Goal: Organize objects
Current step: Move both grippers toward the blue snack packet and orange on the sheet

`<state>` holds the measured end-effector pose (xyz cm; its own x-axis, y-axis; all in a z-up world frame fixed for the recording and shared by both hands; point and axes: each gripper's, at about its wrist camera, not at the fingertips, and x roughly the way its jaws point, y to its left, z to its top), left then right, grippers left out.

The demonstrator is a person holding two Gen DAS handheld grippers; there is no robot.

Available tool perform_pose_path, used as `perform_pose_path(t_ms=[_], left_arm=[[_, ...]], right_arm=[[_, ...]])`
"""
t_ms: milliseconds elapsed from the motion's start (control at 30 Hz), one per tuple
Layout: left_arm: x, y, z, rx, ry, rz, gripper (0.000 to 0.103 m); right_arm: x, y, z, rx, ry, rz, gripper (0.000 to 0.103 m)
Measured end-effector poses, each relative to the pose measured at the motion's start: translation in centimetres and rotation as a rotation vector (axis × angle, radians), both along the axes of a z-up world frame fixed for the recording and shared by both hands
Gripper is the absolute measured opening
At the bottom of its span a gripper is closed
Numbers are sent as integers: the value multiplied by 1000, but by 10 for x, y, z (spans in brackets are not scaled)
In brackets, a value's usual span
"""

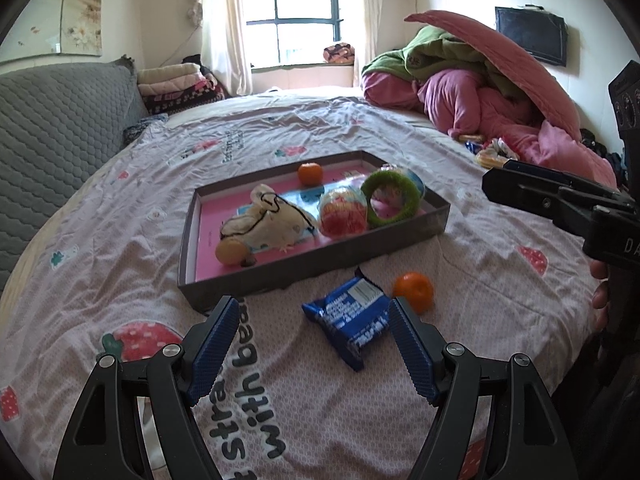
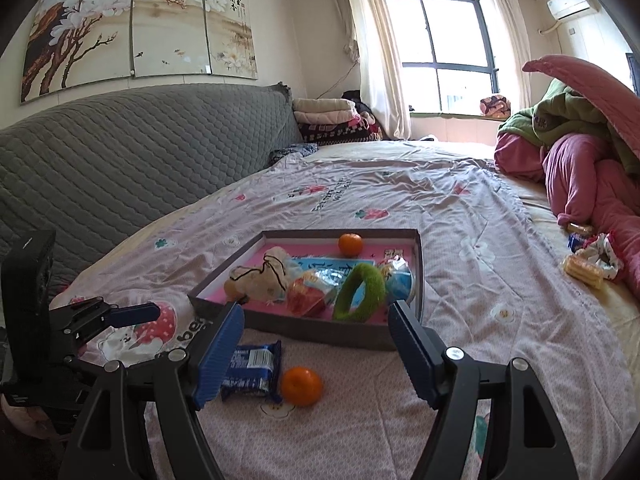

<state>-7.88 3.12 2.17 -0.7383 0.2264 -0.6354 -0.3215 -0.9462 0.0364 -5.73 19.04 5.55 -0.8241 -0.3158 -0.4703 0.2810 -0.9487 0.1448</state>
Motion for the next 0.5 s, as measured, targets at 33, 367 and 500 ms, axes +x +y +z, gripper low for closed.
perform_pose_path(t_ms=[33, 367, 500], left_arm=[[0, 0, -2, 0, -4, -5, 78], [7, 4, -17, -49, -15, -59, 78], [7, 4, -26, -61, -39, -76, 78]], right_arm=[[1, 0, -1, 2, -2, 1, 74], [4, -8, -12, 52, -42, 46, 74], [5, -13, -16, 80, -54, 71, 74]])
